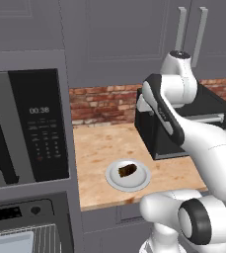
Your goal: Place the sweet potato on the rack of the oven.
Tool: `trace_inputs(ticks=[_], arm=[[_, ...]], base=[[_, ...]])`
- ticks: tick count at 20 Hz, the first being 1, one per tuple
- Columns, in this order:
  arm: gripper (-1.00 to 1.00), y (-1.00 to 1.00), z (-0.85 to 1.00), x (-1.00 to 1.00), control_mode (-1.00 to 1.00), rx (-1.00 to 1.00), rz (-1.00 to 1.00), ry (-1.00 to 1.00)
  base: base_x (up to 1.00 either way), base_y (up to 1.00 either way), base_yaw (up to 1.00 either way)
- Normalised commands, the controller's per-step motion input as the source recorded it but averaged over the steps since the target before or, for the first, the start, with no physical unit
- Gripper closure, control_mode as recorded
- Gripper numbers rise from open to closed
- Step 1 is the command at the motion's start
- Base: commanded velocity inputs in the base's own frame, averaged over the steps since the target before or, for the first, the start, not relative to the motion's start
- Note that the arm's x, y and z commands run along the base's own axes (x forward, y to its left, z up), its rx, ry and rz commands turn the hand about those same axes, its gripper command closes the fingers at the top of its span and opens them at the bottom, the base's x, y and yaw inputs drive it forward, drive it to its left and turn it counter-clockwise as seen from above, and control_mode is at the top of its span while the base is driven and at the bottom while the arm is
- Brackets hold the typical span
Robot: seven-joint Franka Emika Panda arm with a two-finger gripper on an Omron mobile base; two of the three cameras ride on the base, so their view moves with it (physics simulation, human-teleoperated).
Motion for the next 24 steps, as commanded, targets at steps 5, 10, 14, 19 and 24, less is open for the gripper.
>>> trace_inputs(ticks=[5,10,14,19,24], arm=[[-1.0,0.08,-0.08,-0.01,-1.0,0.0,0.0,0.0],[-1.0,0.48,-0.51,-0.18,-1.0,0.0,-0.02,0.0],[-1.0,0.43,-0.62,-0.35,-1.0,0.01,-0.07,0.0],[-1.0,0.34,-0.7,-0.08,-1.0,0.01,-0.08,0.0],[-1.0,0.09,-0.84,-0.01,-1.0,0.06,-0.07,0.0]], base=[[0.0,0.0,0.0],[0.0,0.0,0.0],[0.0,0.0,0.0],[0.0,0.0,0.0],[0.0,0.0,0.0]])
